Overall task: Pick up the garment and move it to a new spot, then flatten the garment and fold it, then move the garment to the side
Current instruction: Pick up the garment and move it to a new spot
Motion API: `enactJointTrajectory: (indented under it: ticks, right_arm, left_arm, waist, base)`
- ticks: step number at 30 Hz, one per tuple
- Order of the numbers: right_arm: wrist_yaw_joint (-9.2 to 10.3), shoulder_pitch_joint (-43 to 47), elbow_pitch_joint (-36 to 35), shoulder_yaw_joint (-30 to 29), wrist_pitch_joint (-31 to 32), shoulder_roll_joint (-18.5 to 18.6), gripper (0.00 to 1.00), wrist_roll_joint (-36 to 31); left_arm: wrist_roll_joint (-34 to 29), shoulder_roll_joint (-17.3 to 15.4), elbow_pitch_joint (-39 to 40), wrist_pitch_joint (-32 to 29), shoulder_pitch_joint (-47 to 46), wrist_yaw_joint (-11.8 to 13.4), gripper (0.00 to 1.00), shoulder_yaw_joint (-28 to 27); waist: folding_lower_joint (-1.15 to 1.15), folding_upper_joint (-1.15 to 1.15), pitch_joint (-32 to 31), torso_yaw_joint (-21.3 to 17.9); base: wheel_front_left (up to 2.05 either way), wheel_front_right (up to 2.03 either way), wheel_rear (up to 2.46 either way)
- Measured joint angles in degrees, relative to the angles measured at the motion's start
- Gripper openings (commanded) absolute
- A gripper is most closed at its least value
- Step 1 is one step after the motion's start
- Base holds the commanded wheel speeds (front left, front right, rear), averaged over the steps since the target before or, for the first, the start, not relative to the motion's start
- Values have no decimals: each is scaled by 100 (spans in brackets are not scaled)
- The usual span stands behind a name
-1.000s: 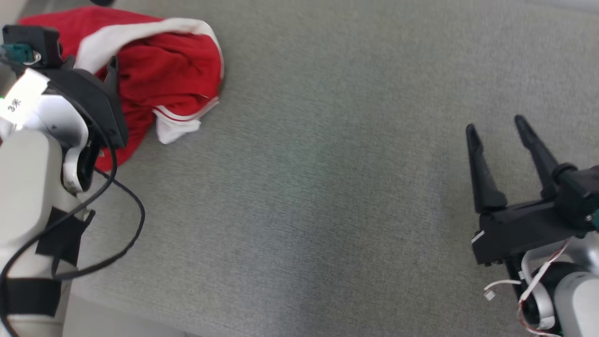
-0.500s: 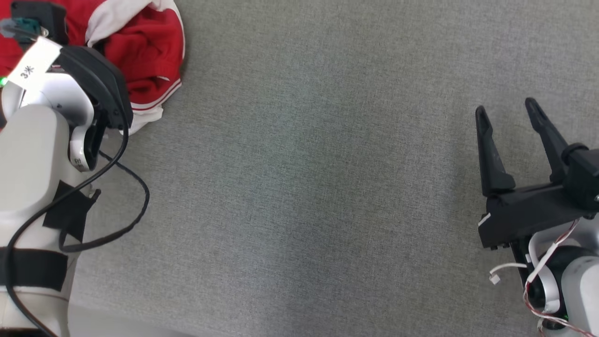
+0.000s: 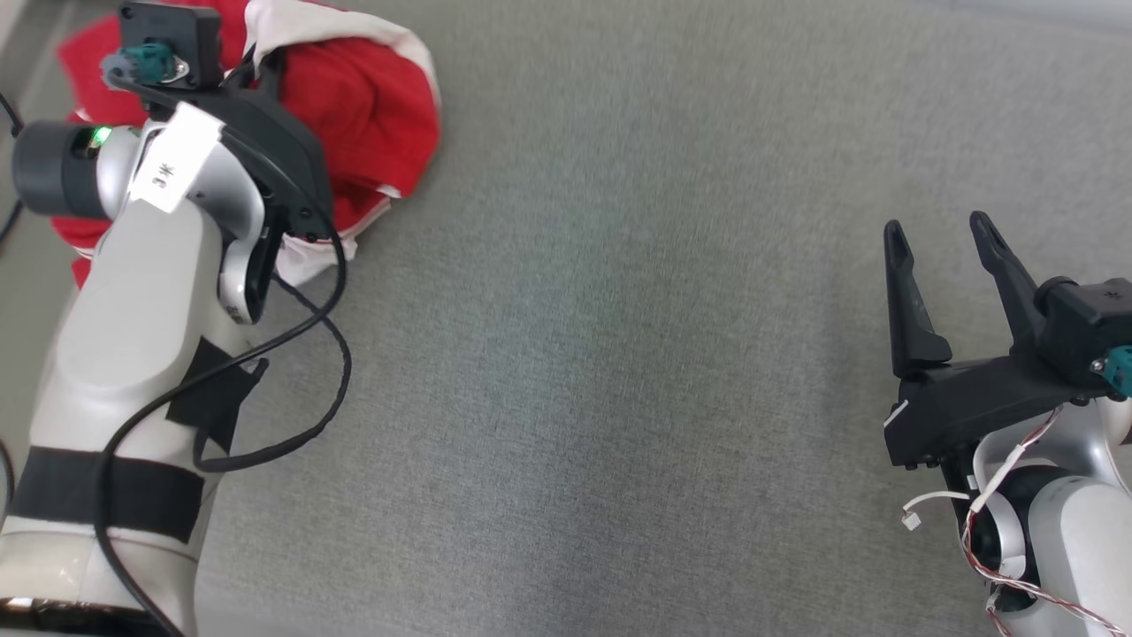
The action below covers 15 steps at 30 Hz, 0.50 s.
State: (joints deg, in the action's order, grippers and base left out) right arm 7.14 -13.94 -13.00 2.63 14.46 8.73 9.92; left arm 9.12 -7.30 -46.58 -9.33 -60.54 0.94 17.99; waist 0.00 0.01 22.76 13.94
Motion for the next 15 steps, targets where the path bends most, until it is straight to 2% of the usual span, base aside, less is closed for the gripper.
enactJointTrajectory:
  ticks: [6, 15]
  right_arm:
    - [0, 94, 244, -201, -212, -178, 100, 68]
    - [0, 320, 701, -405, -524, -415, 100, 91]
  left_arm:
    - [-64, 132, 91, 389, -126, -107, 0, 203]
    - [-60, 547, 131, 798, -77, -487, 0, 698]
  waist:
    - [0, 0, -459, -37]
    - [-1, -1, -1248, -303]
  base:
    - [0, 0, 0]
    - [0, 0, 0]
